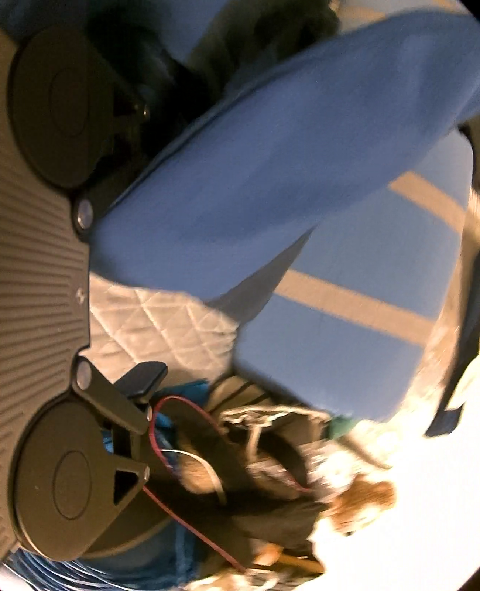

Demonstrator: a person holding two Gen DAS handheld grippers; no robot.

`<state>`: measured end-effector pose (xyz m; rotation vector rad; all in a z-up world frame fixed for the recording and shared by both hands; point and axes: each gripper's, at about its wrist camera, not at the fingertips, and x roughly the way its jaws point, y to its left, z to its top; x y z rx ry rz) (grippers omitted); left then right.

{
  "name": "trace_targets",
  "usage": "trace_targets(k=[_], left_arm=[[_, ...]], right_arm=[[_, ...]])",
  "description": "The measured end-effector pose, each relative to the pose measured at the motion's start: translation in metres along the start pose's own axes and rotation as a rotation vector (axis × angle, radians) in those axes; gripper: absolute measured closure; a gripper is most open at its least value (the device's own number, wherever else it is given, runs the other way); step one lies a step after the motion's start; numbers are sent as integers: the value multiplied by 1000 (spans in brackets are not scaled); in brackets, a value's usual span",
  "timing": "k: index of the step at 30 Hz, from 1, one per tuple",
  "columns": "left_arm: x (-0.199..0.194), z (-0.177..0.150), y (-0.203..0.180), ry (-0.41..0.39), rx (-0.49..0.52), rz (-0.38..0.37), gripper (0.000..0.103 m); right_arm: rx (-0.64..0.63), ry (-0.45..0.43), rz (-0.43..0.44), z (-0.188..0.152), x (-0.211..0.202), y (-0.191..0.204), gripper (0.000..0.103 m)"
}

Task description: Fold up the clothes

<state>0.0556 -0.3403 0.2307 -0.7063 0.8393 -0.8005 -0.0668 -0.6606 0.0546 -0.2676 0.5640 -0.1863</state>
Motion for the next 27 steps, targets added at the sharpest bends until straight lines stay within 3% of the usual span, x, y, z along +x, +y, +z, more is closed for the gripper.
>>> trace_targets(k=[5,12,18,23,27], left_arm=[[-16,16,-9,-68,-48,0,91],[-32,33,-22,-161,-128,-24,91],[-37,54,-33,-218,-169,-31,91],[-43,67,-44,-245,-177,-33,91],[-52,70,-40,-265,-188,-52,91]], right_arm=[[134,7,7,28,11,-33,12],[262,-48,142,51,11,-51,2],[239,-56,298,44,9,-29,0],[161,4,412,33,18,8,0],[175,32,397,35,31,30,0]])
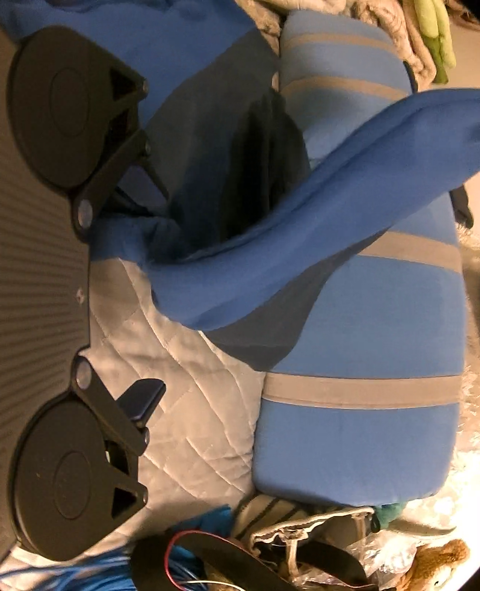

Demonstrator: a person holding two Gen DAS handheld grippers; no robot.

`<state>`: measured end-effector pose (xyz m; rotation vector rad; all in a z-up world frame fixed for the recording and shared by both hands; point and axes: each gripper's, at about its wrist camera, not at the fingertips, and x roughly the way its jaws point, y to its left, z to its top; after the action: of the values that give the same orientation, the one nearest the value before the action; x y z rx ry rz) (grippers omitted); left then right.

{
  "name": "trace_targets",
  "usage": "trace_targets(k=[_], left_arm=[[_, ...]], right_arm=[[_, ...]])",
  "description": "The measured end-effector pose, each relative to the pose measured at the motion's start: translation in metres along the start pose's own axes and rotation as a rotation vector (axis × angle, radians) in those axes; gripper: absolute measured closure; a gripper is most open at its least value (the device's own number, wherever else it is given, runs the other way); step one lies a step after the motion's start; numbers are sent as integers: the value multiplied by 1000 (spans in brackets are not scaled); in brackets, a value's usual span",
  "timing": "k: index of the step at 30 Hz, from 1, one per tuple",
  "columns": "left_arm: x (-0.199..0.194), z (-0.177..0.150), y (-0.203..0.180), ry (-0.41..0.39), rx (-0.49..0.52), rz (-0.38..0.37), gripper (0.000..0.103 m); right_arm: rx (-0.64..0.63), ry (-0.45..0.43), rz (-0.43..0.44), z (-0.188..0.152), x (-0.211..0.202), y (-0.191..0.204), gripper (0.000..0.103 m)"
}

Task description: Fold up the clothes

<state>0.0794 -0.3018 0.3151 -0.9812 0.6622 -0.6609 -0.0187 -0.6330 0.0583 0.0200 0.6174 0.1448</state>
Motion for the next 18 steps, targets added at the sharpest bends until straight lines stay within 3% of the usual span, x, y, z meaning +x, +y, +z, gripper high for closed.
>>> trace_targets(k=[3,12,18], left_arm=[[-7,7,8,-13,-11,24,91],[-34,33,36,-36,-14,98,91],[-41,39,48,-29,-26,114,91]], right_arm=[[26,12,-12,4,14,7,0],[-118,32,-160,3,16,4,0],[-149,47,-154,-1,-1,-23,0]])
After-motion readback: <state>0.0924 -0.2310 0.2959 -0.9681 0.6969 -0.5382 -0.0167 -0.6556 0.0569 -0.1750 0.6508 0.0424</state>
